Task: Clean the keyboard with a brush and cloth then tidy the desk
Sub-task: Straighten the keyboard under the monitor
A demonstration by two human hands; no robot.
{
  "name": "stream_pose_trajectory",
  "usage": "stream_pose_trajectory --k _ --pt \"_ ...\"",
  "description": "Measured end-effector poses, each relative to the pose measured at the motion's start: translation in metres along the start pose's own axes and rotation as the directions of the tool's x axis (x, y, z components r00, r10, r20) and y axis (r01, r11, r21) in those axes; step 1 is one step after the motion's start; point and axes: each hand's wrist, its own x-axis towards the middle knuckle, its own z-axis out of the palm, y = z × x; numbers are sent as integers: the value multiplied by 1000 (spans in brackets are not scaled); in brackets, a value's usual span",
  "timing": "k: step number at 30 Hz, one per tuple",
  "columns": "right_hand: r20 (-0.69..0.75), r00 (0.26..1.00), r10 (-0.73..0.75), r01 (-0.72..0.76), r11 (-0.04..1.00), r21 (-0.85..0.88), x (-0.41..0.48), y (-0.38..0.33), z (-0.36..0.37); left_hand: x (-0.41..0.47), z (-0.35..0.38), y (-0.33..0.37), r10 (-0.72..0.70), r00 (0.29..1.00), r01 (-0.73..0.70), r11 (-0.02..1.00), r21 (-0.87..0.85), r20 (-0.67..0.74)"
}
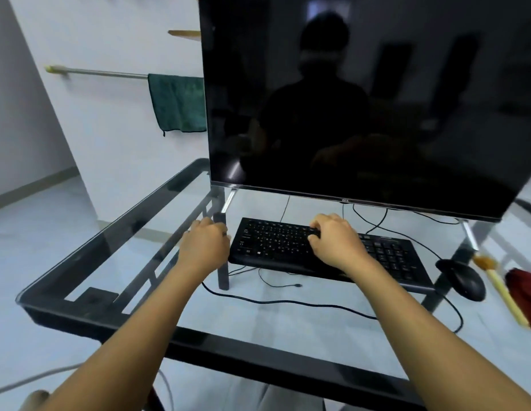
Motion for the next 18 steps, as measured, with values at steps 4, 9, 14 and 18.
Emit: stream_pose_trajectory --k 4,9,14,18 --pt "-47 976 210 -214 973 -83 -1 51 -15 12 5 21 40 998 -35 994 -100 43" --pt "-18 881 473 -467 864 -187 -9 96 -25 20 12 40 -1 994 16 990 -137 107" --pt "-19 877 479 -475 862 -175 -11 109 -22 24 18 50 -83 991 99 982 -161 103" --pt "-9 863 505 -502 856 -125 -6 115 -22 25 21 55 -131 985 149 974 -168 111"
